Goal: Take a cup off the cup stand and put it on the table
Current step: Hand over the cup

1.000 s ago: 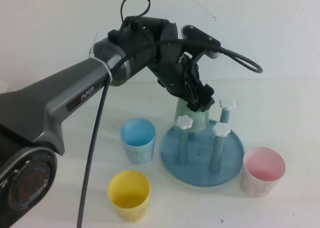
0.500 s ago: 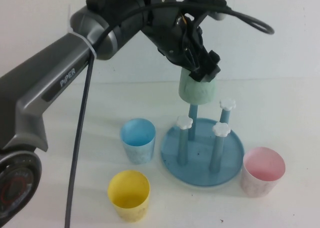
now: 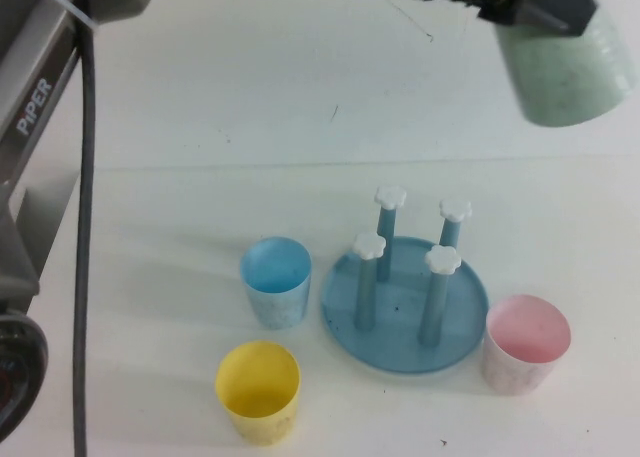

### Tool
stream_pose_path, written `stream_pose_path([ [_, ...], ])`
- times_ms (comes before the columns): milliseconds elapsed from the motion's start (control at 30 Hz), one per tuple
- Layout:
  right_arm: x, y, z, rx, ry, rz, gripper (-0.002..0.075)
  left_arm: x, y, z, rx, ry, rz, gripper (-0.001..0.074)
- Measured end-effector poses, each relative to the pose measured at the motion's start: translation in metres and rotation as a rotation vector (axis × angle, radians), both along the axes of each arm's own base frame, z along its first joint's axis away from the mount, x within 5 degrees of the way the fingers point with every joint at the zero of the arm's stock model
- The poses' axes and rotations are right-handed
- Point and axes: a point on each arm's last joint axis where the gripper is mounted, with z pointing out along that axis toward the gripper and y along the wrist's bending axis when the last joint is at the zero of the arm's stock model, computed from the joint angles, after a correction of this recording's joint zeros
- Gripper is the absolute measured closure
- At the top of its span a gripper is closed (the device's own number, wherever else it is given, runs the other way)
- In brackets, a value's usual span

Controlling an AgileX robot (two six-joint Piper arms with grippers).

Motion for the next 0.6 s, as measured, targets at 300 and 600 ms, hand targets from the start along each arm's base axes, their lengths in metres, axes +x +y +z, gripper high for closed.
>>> stream_pose_path([
  [300, -0.004, 0.001, 0.015, 0.059, -0.16, 0.026, 0.0269, -0.026, -0.013, 0.027, -0.353, 0.223, -0.239, 0.019],
  [600, -0.004, 0.001, 0.015, 0.09, -0.146, 0.033, 0.0222, -0.046, -0.039, 0.025, -0.417, 0.312, -0.379, 0.019],
])
